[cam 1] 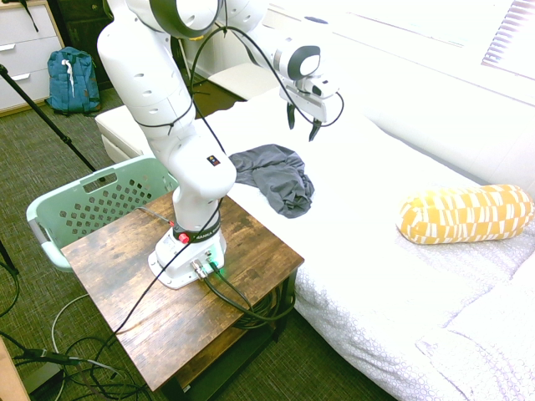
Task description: Put my clothes in the laundry bag
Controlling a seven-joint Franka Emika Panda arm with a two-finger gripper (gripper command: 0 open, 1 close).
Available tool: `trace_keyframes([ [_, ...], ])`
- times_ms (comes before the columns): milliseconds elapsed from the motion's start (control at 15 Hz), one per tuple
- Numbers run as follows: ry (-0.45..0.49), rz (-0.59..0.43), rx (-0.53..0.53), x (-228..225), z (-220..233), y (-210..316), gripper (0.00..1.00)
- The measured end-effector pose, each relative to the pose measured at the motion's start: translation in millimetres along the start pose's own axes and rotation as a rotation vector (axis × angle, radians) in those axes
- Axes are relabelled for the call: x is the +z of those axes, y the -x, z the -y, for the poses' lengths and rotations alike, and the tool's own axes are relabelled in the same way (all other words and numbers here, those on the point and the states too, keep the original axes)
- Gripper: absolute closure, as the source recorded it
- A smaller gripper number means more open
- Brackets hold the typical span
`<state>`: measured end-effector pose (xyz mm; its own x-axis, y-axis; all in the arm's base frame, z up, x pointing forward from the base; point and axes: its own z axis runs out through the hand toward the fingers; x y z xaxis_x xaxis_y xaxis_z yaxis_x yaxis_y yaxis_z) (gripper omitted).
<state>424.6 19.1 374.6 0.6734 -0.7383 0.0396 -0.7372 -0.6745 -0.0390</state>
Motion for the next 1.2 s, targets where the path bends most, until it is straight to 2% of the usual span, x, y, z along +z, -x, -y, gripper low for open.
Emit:
trace_keyframes([
  [267, -0.004, -0.01, -0.029, -3.8, 16.4, -0.5, 0.0],
  [400, -0.016, -0.023, -0.066, -8.8, 54.6, -0.4, 0.0],
  [533, -0.007, -0.009, -0.106, 6.2, 99.2, -2.5, 0.0],
  [733, 0.031, 0.054, -0.154, 65.3, 149.8, -10.3, 0.0],
  [867, 0.066, 0.056, -0.216, 121.6, 174.5, -8.6, 0.0],
  [1200, 0.136, 0.092, -0.342, 273.3, 203.9, 16.0, 0.0],
])
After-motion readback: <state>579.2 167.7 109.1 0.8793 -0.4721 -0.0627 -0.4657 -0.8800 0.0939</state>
